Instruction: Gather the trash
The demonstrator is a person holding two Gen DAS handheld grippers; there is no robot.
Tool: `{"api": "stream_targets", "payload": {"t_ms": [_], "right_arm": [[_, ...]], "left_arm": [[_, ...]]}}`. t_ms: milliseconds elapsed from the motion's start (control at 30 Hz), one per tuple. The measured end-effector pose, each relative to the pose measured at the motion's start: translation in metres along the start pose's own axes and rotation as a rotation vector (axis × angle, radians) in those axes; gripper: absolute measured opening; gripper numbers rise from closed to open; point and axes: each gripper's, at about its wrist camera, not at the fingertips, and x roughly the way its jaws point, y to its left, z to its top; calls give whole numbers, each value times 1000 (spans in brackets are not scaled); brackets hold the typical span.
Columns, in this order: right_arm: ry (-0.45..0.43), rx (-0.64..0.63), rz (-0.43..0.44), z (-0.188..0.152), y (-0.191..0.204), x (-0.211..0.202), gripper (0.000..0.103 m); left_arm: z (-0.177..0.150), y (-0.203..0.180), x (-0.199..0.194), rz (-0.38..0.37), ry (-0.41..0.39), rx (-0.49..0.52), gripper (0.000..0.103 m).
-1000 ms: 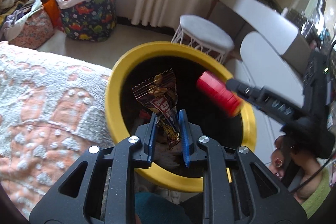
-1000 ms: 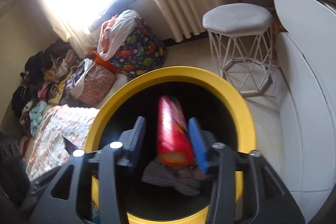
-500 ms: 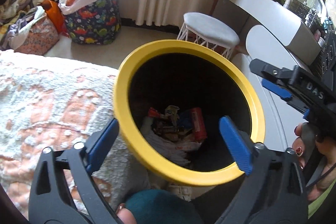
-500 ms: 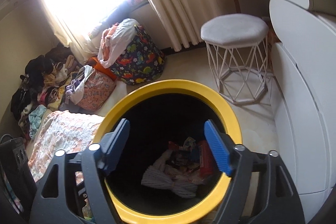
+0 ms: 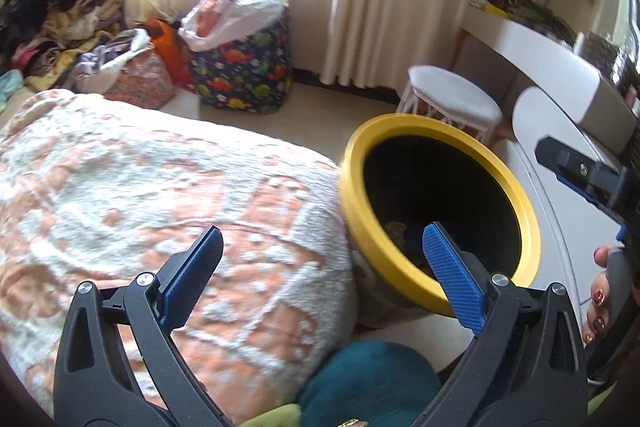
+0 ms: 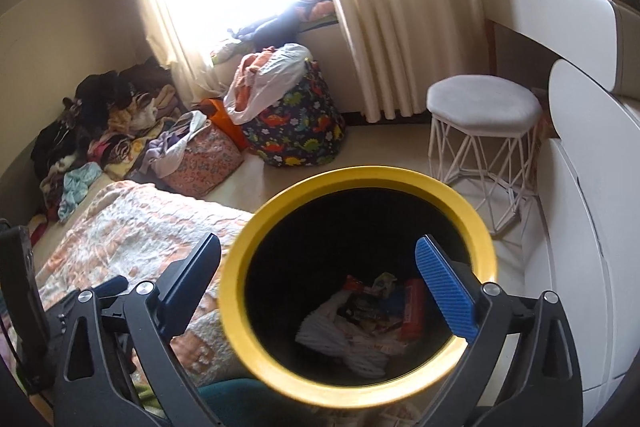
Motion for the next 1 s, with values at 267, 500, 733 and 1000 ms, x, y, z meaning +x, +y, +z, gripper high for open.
{"api": "stream_targets", "payload": {"t_ms": [267, 500, 733, 1000], "right_arm": [[-37, -70, -2, -12, 35, -13, 96], [-119, -84, 20, -34, 57, -37, 96], [-289, -160, -1, -53, 76, -66, 96], [-361, -228, 3, -73, 91, -75, 96]], "left_arm": [[-5, 34, -32, 56, -70, -57, 92], [-19, 50, -60, 82, -154, -57, 92], [-33, 58, -85, 116, -230, -51, 92], [-48, 66, -106, 142, -301, -49, 92]]}}
